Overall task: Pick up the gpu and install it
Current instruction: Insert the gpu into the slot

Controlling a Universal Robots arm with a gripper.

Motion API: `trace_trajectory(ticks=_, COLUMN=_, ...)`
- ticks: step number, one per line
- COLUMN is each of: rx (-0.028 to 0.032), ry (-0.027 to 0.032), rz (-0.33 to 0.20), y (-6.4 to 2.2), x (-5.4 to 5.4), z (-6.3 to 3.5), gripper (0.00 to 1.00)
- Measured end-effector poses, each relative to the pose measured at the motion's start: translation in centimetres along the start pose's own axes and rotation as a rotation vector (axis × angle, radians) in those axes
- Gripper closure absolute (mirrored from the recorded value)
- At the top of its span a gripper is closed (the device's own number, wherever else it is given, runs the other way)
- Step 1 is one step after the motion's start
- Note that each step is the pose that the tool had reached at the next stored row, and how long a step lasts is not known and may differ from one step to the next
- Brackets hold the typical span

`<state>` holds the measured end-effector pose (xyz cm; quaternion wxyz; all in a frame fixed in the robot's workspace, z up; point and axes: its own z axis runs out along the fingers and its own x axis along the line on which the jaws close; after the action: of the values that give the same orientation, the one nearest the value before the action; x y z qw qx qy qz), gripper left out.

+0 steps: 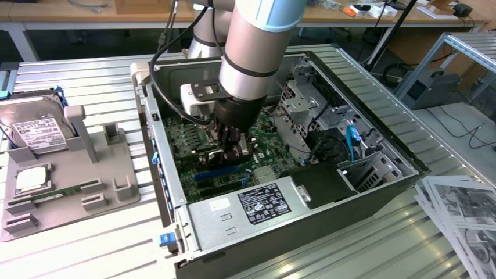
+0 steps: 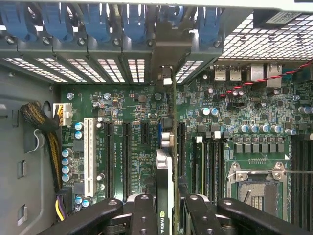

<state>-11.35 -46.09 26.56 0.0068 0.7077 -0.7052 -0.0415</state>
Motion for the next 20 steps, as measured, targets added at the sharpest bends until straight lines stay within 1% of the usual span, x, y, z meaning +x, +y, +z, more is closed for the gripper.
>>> trace_trajectory(ticks=8, rx=0.0003, ry=-0.0005, rz=0.006, y=0.00, x=0.00, z=0.00, gripper=0.73)
trace_trajectory(ticks=20, rx=0.0003, ry=-0.0005, rz=0.006, y=0.00, x=0.29, z=-0.01, gripper=0.73)
